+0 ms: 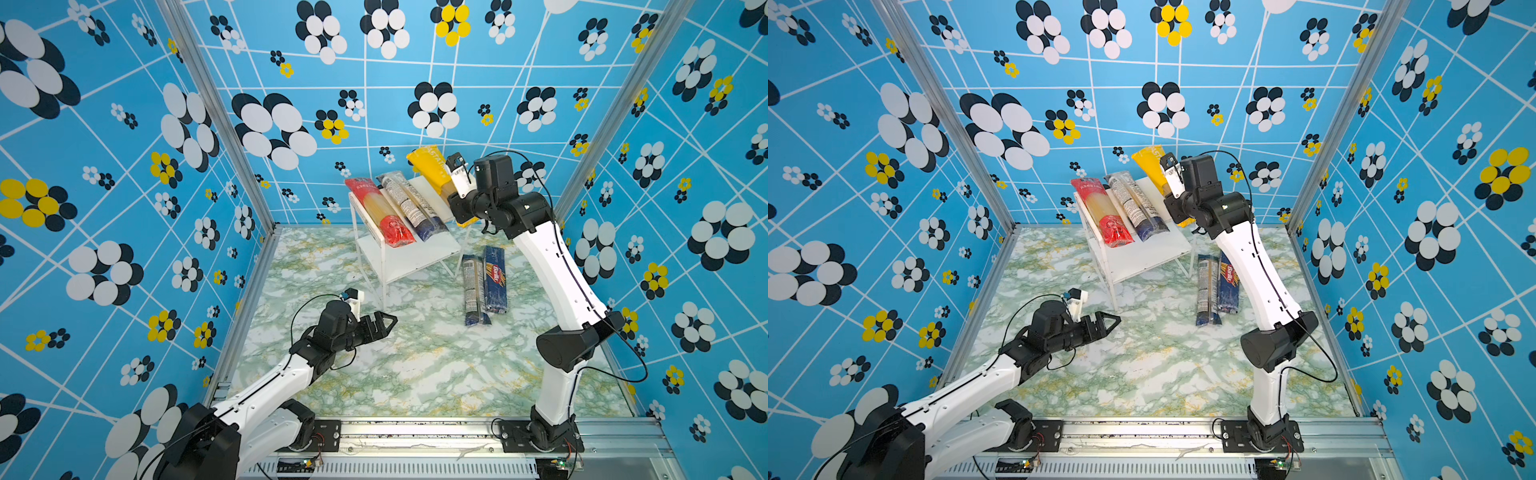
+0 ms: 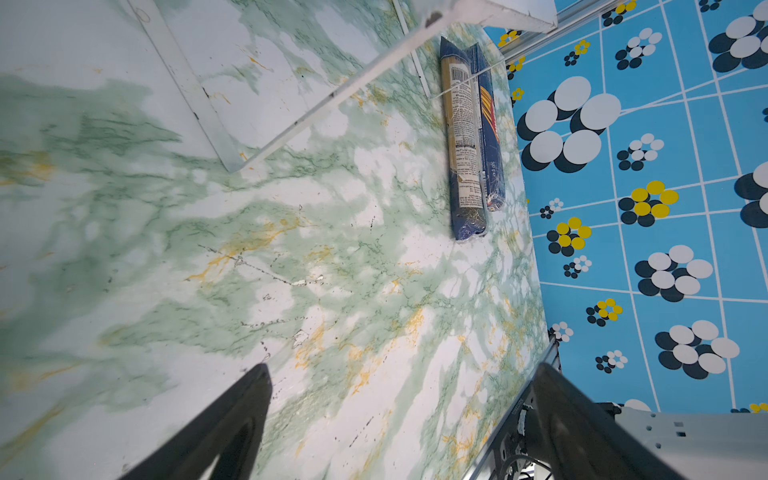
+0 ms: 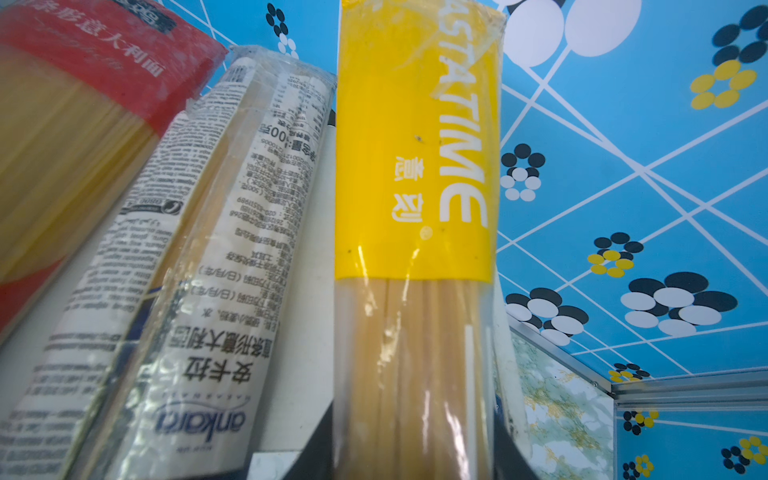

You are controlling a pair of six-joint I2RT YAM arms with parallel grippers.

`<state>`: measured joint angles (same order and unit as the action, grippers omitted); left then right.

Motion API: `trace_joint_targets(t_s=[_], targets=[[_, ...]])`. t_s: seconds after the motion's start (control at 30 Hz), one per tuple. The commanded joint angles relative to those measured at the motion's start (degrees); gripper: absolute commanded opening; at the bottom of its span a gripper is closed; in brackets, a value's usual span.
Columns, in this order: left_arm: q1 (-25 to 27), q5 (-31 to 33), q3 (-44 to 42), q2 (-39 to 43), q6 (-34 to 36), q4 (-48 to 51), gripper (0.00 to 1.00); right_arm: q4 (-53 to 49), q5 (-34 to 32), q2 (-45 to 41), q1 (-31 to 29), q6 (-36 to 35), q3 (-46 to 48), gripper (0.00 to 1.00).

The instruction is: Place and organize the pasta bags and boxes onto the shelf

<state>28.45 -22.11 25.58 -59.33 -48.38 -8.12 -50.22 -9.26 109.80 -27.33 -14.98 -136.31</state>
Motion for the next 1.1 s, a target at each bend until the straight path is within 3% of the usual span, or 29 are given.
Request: trace_joint_targets(t_s=[0.0,0.47,0.77,1.07], targets=[[-0.41,0.15,-0.72,1.16,0.3,0.74,0.99,9.72,0.38,-0.21,0.34,1.67,-0.49,0.0],[-0.5,0.33,-1.15,1.76,0.39,1.02,0.99,10.69,0.02,-0.02,0.35,2.15,1.34,0.01],[-0.5,0.31,-1.14,1.67,0.39,1.05,0.99,11.34,-0.41,-0.64,0.35,2.33,2.98,0.18],[-0.58,0.31,-1.25,1.67,0.39,1.05,0.99,11.58,-0.89,-1.16,0.31,2.42,4.42,0.29]])
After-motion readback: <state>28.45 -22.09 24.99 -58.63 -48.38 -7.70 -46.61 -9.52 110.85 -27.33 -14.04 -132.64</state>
